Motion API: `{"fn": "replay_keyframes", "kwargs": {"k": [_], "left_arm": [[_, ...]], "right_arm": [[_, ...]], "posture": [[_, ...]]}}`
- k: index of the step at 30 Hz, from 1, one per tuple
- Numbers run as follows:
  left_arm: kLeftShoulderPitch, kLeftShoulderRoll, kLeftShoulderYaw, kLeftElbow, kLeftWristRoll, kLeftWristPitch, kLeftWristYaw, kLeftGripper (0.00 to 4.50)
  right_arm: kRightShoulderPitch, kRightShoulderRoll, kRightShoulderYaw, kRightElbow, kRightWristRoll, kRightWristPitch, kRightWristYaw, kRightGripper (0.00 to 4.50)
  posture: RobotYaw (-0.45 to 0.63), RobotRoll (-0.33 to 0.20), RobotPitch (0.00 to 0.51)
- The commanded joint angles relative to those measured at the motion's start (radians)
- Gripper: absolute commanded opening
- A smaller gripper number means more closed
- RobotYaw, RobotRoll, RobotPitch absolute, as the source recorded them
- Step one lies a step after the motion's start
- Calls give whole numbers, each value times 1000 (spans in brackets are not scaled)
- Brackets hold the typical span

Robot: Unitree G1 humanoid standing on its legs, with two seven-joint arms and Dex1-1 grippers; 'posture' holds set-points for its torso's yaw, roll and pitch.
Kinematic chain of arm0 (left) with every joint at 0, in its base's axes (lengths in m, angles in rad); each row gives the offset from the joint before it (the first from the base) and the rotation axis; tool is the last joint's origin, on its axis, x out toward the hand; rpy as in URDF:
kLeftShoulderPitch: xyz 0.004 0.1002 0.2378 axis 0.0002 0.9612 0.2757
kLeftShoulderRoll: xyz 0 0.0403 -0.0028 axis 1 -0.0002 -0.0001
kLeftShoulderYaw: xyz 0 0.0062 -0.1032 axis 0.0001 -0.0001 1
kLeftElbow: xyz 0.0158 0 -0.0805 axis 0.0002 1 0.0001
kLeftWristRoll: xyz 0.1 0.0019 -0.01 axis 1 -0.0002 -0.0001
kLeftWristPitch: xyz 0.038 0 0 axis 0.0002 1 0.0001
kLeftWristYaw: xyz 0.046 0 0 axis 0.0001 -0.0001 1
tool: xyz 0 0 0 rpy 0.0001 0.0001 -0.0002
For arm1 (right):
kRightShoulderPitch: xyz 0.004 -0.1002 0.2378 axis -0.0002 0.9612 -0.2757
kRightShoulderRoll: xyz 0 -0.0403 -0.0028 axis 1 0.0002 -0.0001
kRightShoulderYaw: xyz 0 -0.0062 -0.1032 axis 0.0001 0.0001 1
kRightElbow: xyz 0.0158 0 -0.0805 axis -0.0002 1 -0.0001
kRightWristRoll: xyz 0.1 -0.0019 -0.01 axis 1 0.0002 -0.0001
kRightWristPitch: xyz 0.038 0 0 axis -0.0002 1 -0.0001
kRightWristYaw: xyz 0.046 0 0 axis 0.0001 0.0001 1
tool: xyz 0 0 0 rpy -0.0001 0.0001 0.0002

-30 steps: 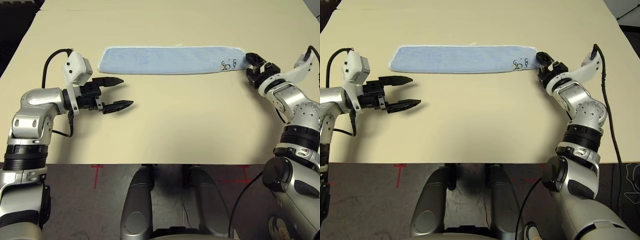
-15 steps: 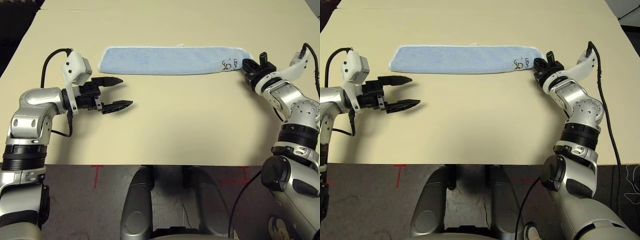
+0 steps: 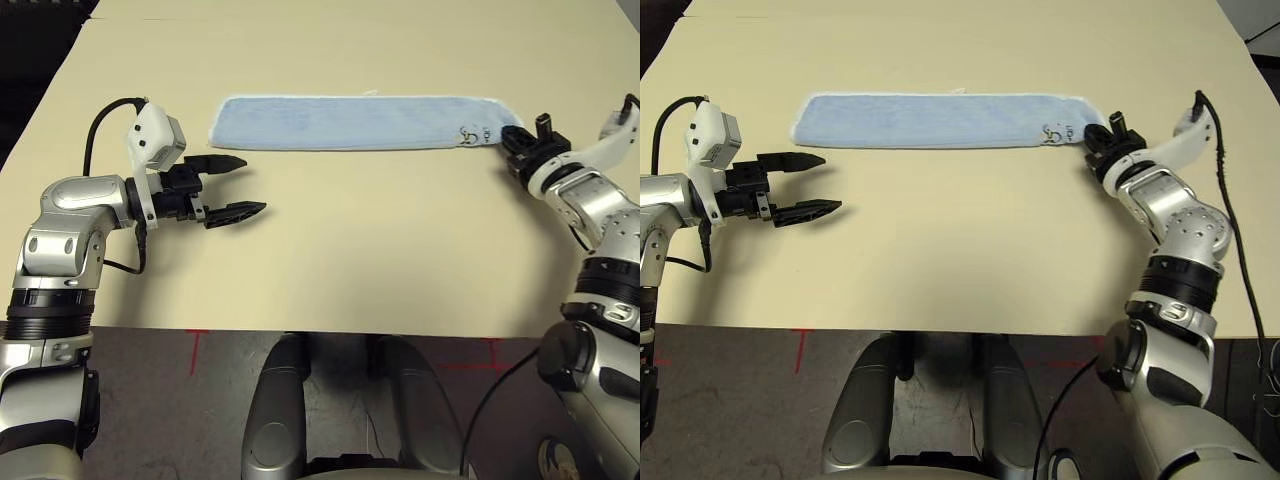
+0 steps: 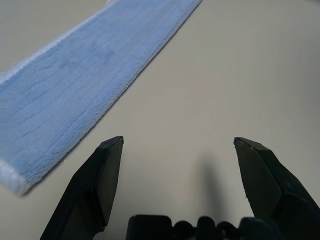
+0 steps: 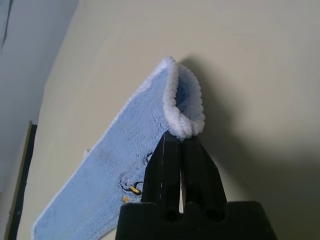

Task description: Fold the towel and set it aside.

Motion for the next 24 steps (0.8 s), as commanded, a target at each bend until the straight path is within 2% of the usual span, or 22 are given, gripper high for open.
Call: {"fn": "replay_keyframes", "kwargs": {"k": [1, 11, 20, 24], "left_arm": [[-3, -11, -8, 8, -2, 0, 11, 4500], [-39, -30, -6, 53, 24, -56, 60, 4500], [-50, -61, 32, 93, -10, -116, 67, 4500], [-54, -73, 46, 104, -21, -127, 66, 4500]], "right_arm": [[32, -45, -12, 31, -17, 15, 36, 52], [-5, -65, 38, 66, -69, 3, 148, 52], [-52, -60, 72, 90, -108, -1, 223, 52], [-66, -80, 130, 87, -155, -20, 308, 52]], "posture": [[15, 0, 298], [21, 0, 291], [22, 0, 294], [26, 0, 293]]}}
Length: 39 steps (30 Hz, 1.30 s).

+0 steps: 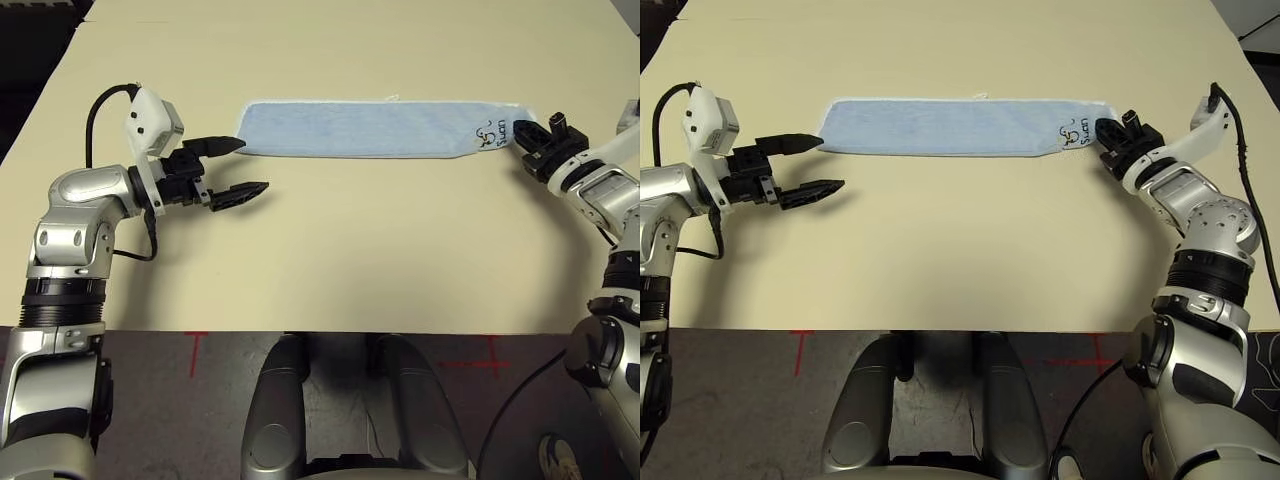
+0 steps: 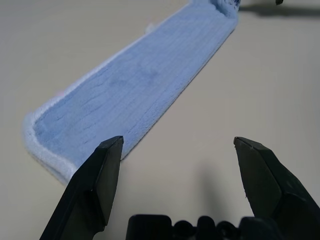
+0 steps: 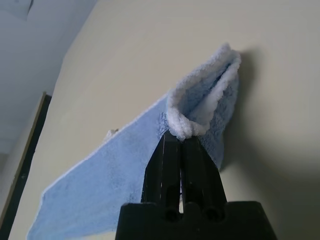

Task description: Fold the towel and set it aside.

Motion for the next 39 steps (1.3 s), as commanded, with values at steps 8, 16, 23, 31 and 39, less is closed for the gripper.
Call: {"fn": "replay_keyframes", "kwargs": {"k": [8, 16, 23, 31, 39], "left_arm": [[8, 4, 9, 10, -11, -14, -9, 4500], [4, 8, 1, 10, -6, -7, -15, 4500], [2, 8, -3, 3, -4, -1, -12, 4500], [-3, 6, -8, -3, 0, 5, -5, 4500], [-3, 10, -12, -6, 4, 9, -5, 4500]], "right_arm": [[15, -22, 86, -65, -52, 5, 177, 52], [14, 3, 185, -183, -50, 92, 261, 52], [-10, 58, 279, -214, -117, 104, 222, 52], [-61, 175, 308, -152, -209, 52, 129, 52], [-103, 222, 329, -96, -275, 50, 101, 52]], "posture": [[26, 0, 291], [28, 0, 289], [28, 0, 284], [34, 0, 281], [34, 0, 281]]}}
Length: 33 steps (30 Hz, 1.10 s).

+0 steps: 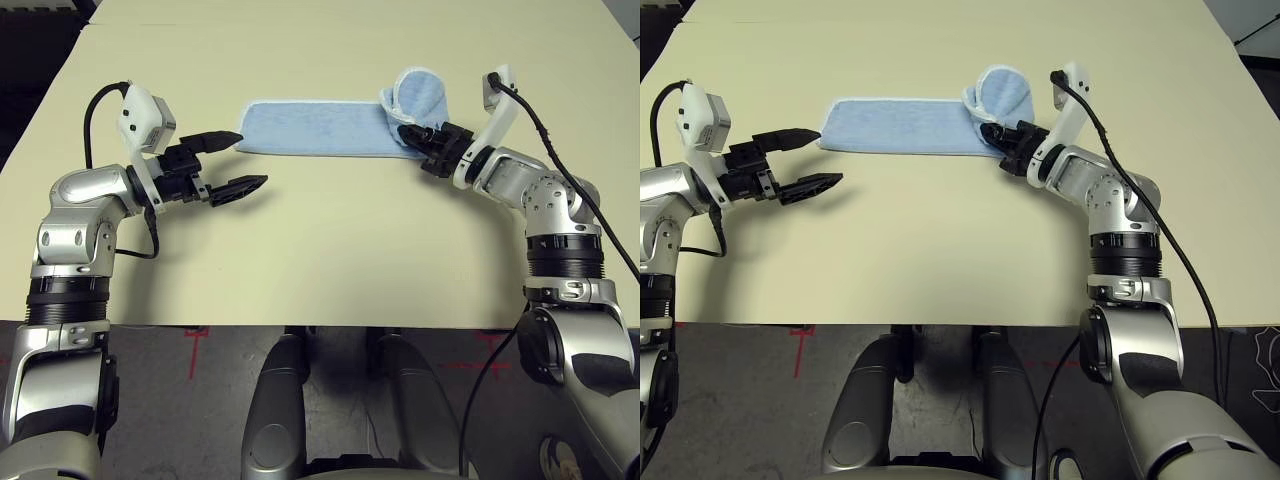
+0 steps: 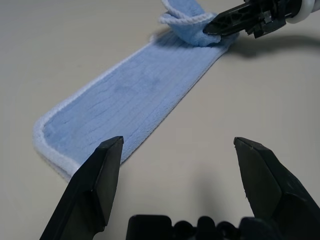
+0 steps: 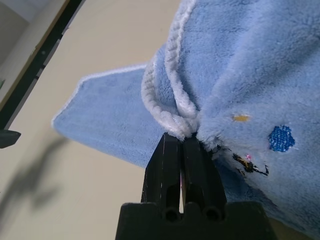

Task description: Fold the towel and set it aside.

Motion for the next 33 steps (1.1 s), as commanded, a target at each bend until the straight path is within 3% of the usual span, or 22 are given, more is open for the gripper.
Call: {"fn": "replay_keyframes", "kwargs": {"k": [1, 10, 13, 23, 28, 33], "left_arm": [[0, 7, -13, -21, 5, 6, -4, 4500], [-2, 8, -17, -20, 10, 5, -5, 4500], [-3, 9, -18, -18, 11, 6, -6, 4500], [-3, 8, -23, -12, 16, 3, -8, 4500], [-2, 7, -25, -8, 19, 0, -10, 4500], [1, 9, -24, -5, 20, -5, -12, 4500]], "right_arm": [[-6, 19, 33, 15, -34, 6, -6, 52], [10, -28, 225, -23, -158, -61, 197, 52], [-2, -20, 219, -17, -168, -66, 201, 798], [-36, 41, 113, 17, -136, -59, 138, 4323], [-50, 46, 128, 32, -152, -80, 171, 4416], [-34, -21, 213, -23, -160, -130, 382, 4416]], "posture": [[36, 0, 280], [38, 0, 277], [36, 0, 276], [32, 0, 273], [34, 0, 268], [35, 0, 264]]}}
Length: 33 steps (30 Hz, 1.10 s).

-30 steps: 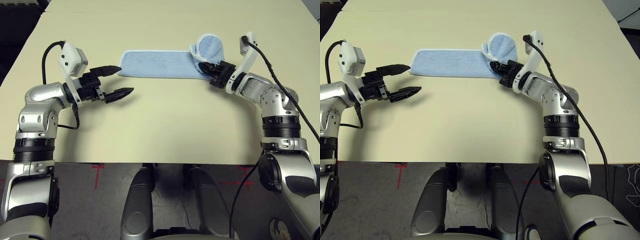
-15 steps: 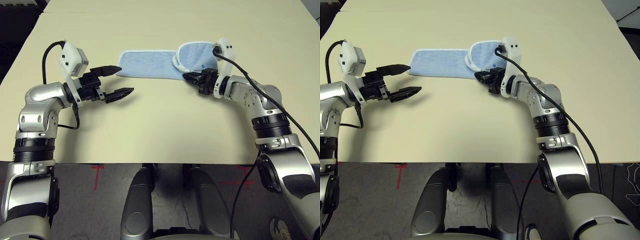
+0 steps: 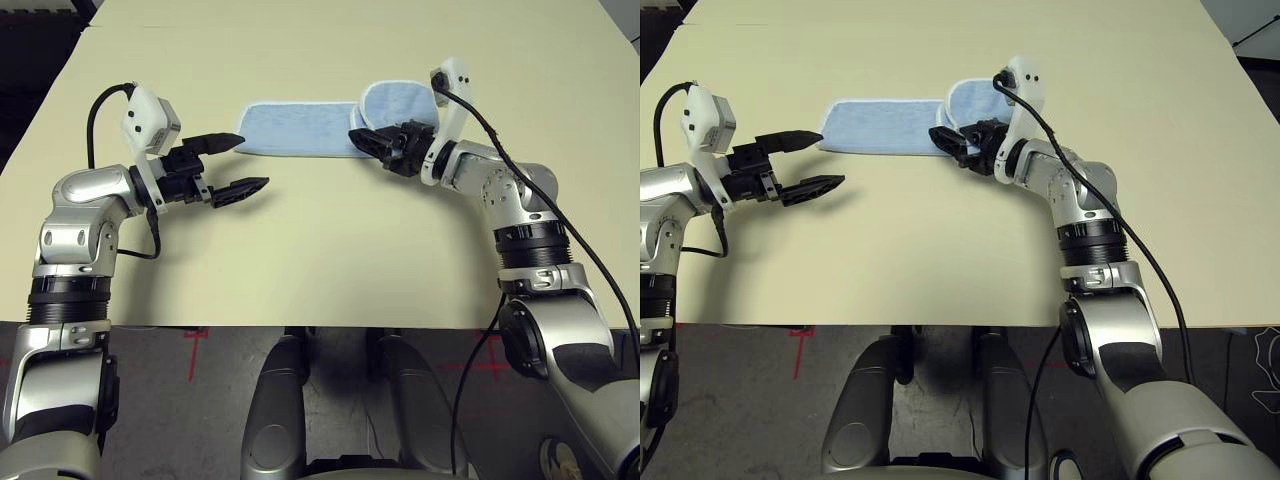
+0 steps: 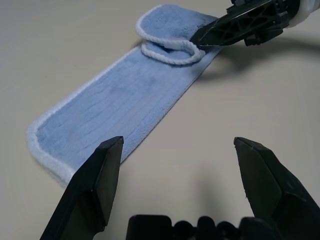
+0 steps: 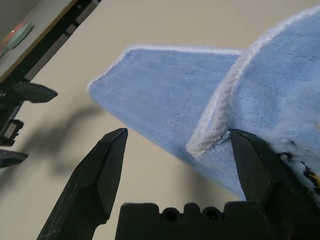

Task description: Fold the towel and set it aside.

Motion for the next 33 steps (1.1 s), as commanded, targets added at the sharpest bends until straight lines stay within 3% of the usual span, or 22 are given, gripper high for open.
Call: {"fn": "replay_keyframes", "kwargs": {"k": [1, 7, 10, 19, 26, 33], "left_arm": [[3, 9, -10, -5, 7, -6, -12, 4500], [9, 6, -7, 3, 4, -14, -15, 4500], [13, -2, -8, 10, 1, -12, -13, 4500], [42, -42, -3, -1, 2, 17, 53, 4500], [80, -98, 15, -54, 11, 65, 207, 4500], [88, -93, 37, -73, -4, 123, 269, 4500]], "right_arm": [[21, -54, 54, -57, -9, -60, 162, 4416], [84, -183, 41, -41, -34, -352, 444, 4416], [102, -226, -16, 53, -26, -501, 539, 4416], [59, -299, -12, 450, -148, -960, 747, 4416], [-29, -300, -2, 705, -220, -1161, 831, 4416], [-59, -322, -25, 793, -232, -1194, 918, 4416]], "posture": [[35, 0, 264], [26, 0, 252], [17, 0, 261], [25, 0, 286], [76, 0, 303], [102, 0, 305]]}}
